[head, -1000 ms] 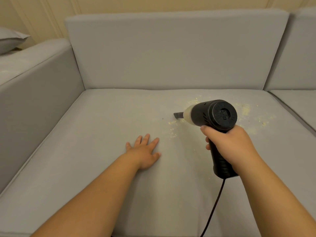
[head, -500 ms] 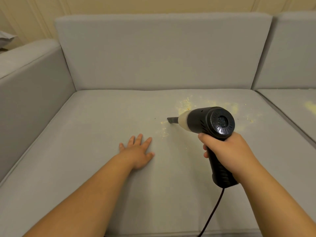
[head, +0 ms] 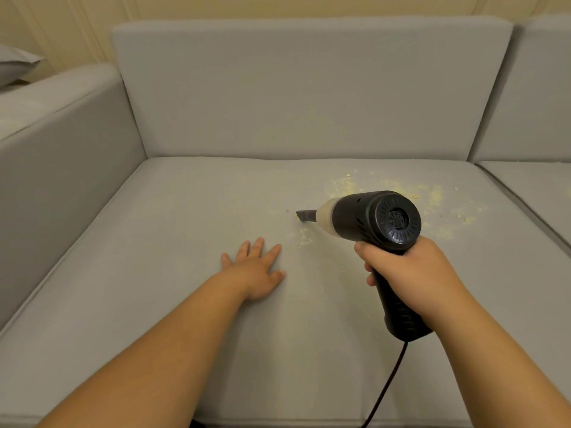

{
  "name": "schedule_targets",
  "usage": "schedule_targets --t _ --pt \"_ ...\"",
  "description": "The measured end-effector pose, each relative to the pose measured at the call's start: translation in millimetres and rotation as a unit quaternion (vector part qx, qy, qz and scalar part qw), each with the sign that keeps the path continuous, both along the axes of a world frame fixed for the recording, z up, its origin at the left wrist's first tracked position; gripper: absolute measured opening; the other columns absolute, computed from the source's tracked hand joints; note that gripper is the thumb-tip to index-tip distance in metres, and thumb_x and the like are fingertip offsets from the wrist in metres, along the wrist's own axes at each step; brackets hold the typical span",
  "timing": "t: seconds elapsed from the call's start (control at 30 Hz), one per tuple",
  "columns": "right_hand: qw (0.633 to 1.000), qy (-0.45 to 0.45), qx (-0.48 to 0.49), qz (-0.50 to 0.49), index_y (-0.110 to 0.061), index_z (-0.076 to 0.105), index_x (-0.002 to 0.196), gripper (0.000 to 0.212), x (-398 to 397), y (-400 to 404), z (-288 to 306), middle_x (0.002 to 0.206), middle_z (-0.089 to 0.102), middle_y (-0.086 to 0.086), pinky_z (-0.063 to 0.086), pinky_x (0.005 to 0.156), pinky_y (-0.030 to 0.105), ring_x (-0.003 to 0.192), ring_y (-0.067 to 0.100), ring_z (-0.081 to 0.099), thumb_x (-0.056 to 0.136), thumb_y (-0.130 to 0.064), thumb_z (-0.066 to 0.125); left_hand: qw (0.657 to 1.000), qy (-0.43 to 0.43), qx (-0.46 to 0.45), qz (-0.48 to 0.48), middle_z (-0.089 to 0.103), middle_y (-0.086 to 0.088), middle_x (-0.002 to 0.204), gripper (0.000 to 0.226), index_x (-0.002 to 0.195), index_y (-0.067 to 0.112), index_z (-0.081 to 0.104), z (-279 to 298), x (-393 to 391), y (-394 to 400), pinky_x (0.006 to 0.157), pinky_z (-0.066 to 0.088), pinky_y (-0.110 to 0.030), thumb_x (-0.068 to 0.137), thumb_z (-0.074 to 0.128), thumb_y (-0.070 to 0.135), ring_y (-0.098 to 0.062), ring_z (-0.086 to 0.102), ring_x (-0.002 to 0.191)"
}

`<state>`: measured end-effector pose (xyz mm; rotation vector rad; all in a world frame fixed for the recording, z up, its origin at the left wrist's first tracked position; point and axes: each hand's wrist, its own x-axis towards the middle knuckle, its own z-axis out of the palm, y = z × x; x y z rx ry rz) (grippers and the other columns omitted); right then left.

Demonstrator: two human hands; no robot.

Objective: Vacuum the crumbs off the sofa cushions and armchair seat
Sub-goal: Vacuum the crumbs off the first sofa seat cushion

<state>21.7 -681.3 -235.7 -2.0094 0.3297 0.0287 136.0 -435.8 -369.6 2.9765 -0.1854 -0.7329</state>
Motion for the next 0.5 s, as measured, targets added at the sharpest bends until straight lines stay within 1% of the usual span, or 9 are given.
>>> schedule_targets --t 0.13,0.33,0.5 --pt "1.000 -0.004 0.002 0.009 -0.021 0.072 0.088 0.015 -0.6 0.6 -1.2 0.077 0.076 0.006 0.058 0.074 0.038 0.067 0.013 0.076 0.088 -0.036 0.077 1.000 0.002 0.003 0.003 -0.019 0.007 0.172 0.070 0.161 0.049 -0.008 0.4 -0.4 -0.6 0.122 -0.001 -0.068 0.103 0.027 0.067 -0.025 -0.015 0.159" --pt "1.000 0.000 -0.009 0.007 -0.018 0.072 0.087 0.019 -1.2 0.3 -2.2 0.074 0.076 0.005 0.060 0.078 0.042 0.070 0.016 0.077 0.088 -0.037 0.077 1.000 0.004 -0.005 0.004 -0.019 0.007 0.172 0.069 0.162 0.049 -0.007 2.1 -0.2 -0.6 0.122 -0.002 -0.068 0.103 0.026 0.067 -0.024 -0.016 0.159" --pt "1.000 0.001 -0.012 0.010 -0.020 0.071 0.086 0.019 -2.4 1.6 -2.9 0.071 0.076 0.003 0.059 0.077 0.040 0.073 0.018 0.077 0.088 -0.038 0.077 1.000 0.005 -0.007 0.003 -0.020 0.007 0.172 0.069 0.161 0.050 -0.007 1.4 0.3 0.6 0.122 -0.002 -0.068 0.103 0.026 0.067 -0.024 -0.017 0.159"
